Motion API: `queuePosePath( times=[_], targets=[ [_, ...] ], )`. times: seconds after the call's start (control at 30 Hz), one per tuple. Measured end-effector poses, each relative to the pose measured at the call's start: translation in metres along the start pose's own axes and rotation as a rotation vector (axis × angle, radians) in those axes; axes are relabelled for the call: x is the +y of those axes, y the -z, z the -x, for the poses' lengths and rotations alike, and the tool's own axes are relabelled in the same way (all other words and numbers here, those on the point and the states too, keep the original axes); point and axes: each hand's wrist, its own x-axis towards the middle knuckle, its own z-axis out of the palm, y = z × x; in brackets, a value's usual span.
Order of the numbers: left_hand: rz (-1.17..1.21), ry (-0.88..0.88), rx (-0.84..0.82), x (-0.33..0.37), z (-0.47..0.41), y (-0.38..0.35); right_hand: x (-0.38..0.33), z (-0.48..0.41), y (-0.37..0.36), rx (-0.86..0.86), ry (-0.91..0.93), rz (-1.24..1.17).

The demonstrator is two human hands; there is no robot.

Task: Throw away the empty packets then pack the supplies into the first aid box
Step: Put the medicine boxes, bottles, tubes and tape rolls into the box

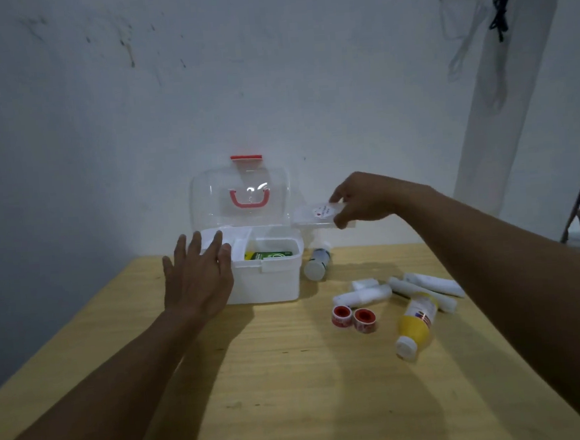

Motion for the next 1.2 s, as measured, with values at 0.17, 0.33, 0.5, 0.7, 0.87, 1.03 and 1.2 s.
queuePosePath(
  times=[0.17,0.33,0.5,0.7,0.87,1.03,1.2],
  targets=[
    [-0.008,0.007,-0.04,-0.002,-0.001,0.001,-0.051,-0.018,-0.006,-0.032,0.046,0.037],
    [0.008,0.014,-0.032,-0.002,-0.001,0.0,-0.082,-0.036,-0.025,-0.132,0.025,0.112],
    [0.016,0.022,-0.016,0.0,0.001,0.0,-0.094,-0.047,-0.047,-0.192,0.02,0.074],
    [0.02,0.023,-0.014,0.0,0.0,0.0,-0.099,-0.051,-0.055,-0.193,-0.049,-0.08],
    [0.022,0.027,-0.004,0.0,0.0,-0.002,-0.11,-0.047,-0.058,-0.218,-0.141,-0.07],
    [0.018,0.035,-0.009,0.001,-0.002,0.0,-0.122,-0.044,-0.058,-0.205,-0.14,-0.07],
    [0.011,0.031,-0.008,0.001,-0.002,0.0,-0.124,-0.046,-0.069,-0.299,-0.217,-0.196]
  ],
)
